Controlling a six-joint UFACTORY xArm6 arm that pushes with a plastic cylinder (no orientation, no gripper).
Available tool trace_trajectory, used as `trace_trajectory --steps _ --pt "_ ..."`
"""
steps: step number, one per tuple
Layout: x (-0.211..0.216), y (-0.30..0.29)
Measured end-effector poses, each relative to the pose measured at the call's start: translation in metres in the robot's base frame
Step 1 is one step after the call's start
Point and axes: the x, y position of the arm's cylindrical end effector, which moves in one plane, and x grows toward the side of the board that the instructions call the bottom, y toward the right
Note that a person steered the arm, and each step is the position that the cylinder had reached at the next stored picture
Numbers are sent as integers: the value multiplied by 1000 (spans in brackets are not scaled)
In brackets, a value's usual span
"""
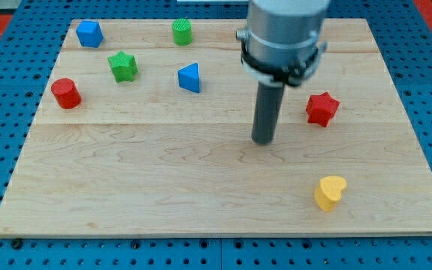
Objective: Drag the blue triangle towards bottom center
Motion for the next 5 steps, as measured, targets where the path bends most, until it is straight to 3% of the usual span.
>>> trace_trajectory --steps 1,2,5 --pt "-75 7" --pt "-106 -15" --pt "-114 -125"
